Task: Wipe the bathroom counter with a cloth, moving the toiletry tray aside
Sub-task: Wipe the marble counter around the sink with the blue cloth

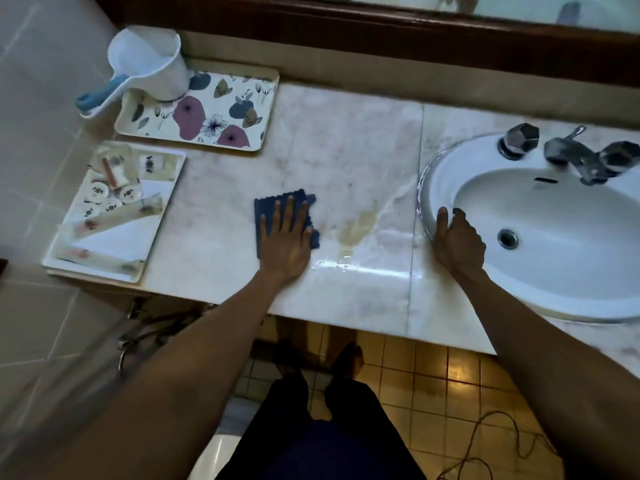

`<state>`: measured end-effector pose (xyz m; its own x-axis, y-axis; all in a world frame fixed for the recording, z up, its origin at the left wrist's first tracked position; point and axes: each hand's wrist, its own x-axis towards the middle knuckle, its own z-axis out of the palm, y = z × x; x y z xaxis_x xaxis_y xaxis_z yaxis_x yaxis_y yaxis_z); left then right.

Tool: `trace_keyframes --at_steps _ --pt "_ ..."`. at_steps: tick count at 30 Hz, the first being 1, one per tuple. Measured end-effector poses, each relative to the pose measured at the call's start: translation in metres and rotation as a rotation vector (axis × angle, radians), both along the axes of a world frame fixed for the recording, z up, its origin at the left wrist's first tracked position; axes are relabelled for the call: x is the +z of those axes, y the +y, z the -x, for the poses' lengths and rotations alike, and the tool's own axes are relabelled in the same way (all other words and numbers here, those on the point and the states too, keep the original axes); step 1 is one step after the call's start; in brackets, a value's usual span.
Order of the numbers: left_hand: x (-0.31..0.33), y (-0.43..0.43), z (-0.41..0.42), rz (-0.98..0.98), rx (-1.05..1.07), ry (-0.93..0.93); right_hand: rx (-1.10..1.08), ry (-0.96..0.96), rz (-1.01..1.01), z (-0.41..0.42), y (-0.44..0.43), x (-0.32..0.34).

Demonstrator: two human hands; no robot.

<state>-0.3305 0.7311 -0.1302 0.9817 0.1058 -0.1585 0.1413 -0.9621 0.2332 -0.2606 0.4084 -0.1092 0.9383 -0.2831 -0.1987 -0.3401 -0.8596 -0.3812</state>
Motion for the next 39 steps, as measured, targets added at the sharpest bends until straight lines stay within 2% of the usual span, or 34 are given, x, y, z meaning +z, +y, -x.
trace_keyframes --at_steps 3,6,8,10,12,14,17,19,22,24,28,31,33,35,39 --pt "0.0 -0.018 0.051 -0.003 -0.236 -0.023 -0.005 -0.036 0.024 0.001 0.0 0.001" --pt "0.001 0.018 0.092 -0.092 -0.447 -0.069 0.007 -0.049 0.01 0.003 -0.004 0.0" --pt "0.001 0.043 0.087 -0.118 -0.37 -0.059 0.015 -0.06 -0.007 0.002 -0.006 -0.001" --pt "0.0 0.044 0.062 -0.09 -0.165 -0.025 0.032 -0.057 -0.014 0.003 -0.009 -0.002" --pt "0.003 0.022 0.03 -0.031 0.023 -0.01 0.052 -0.052 -0.018 0.005 -0.014 -0.004" --pt "0.005 -0.012 -0.004 0.017 0.082 -0.01 0.082 -0.054 -0.008 0.009 -0.019 -0.006" --pt "0.008 -0.072 -0.023 0.116 -0.071 -0.001 0.129 -0.077 0.009 0.014 -0.027 -0.01" --pt "0.006 -0.097 -0.001 0.108 -0.213 -0.002 0.145 -0.078 0.01 0.015 -0.029 -0.011" --pt "0.001 -0.081 0.061 -0.008 -0.452 -0.05 0.151 -0.082 0.019 0.016 -0.032 -0.009" --pt "0.001 -0.044 0.085 -0.043 -0.49 -0.052 0.156 -0.092 0.017 0.017 -0.03 -0.007" --pt "0.004 -0.002 0.051 -0.063 -0.26 0.0 0.159 -0.083 0.015 0.021 -0.032 -0.005" --pt "0.005 -0.036 -0.003 -0.024 0.026 -0.005 0.168 -0.093 0.013 0.029 -0.039 -0.004" --pt "0.002 -0.079 -0.03 0.03 0.137 -0.003 0.195 -0.12 0.007 0.034 -0.045 -0.004" --pt "0.001 -0.125 -0.036 0.046 0.069 -0.031 0.216 -0.144 0.001 0.038 -0.051 -0.004" --pt "-0.002 -0.177 0.023 0.056 -0.349 -0.064 0.247 -0.202 -0.014 0.042 -0.056 -0.006"
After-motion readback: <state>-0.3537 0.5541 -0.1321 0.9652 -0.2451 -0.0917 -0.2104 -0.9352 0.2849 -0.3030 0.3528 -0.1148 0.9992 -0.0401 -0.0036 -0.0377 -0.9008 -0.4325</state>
